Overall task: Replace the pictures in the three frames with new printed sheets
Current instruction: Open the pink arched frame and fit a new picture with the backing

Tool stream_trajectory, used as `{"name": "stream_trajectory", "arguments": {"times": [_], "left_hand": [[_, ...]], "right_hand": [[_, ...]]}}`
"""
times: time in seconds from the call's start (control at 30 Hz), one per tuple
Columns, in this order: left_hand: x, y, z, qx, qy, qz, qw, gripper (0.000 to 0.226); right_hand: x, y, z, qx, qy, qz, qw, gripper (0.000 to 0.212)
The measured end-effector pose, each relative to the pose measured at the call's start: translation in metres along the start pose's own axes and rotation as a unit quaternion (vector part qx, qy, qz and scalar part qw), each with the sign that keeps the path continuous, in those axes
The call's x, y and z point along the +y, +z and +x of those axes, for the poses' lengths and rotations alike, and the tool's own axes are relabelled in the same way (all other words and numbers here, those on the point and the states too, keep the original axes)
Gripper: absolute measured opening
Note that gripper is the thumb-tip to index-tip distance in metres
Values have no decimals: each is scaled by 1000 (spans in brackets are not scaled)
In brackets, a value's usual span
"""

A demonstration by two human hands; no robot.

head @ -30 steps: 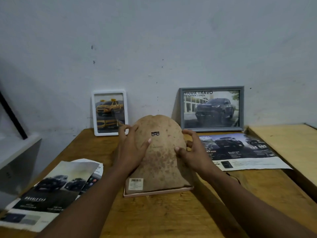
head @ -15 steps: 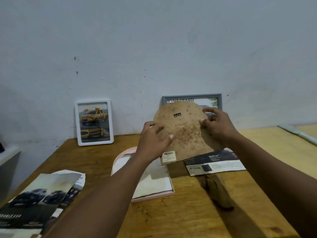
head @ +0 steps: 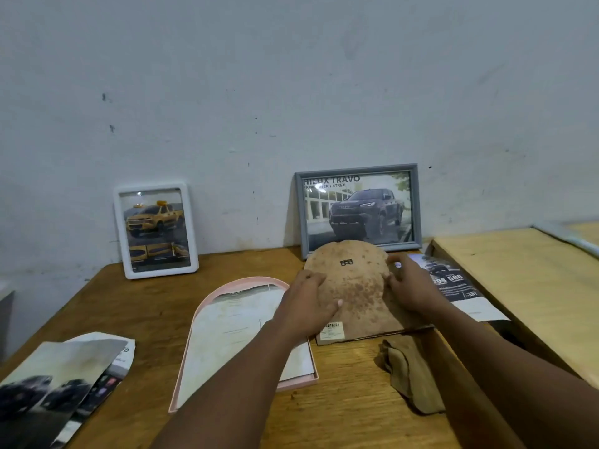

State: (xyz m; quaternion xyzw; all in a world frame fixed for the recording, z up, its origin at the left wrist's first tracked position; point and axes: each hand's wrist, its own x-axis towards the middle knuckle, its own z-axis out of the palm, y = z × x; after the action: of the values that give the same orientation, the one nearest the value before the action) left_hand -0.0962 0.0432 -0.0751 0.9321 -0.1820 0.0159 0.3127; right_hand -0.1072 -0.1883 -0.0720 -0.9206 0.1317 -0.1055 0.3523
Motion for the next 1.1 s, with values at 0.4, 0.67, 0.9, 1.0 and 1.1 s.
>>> {"name": "stream_trajectory", "arguments": {"times": [0.4, 0.67, 0.9, 1.0, 1.1], "left_hand": [[6, -15, -18, 1, 33, 108, 994, 52], [-73, -73, -63, 107, -85, 90, 987, 51], [-122, -90, -101, 59, -121, 65, 989, 55], [-126, -85, -102, 63, -116, 65, 989, 56], [-125, -84, -101, 73, -116, 56, 989, 56]], "right_hand": [[-20, 14, -24, 70, -80, -215, 971, 34], [-133, 75, -68, -113, -198, -129, 965, 52], [-132, 118, -80, -134, -210, -204, 947, 63], [-136, 118, -86, -107, -209, -195, 952, 60], [-142, 118, -88, -65, -215, -178, 958, 59]]}}
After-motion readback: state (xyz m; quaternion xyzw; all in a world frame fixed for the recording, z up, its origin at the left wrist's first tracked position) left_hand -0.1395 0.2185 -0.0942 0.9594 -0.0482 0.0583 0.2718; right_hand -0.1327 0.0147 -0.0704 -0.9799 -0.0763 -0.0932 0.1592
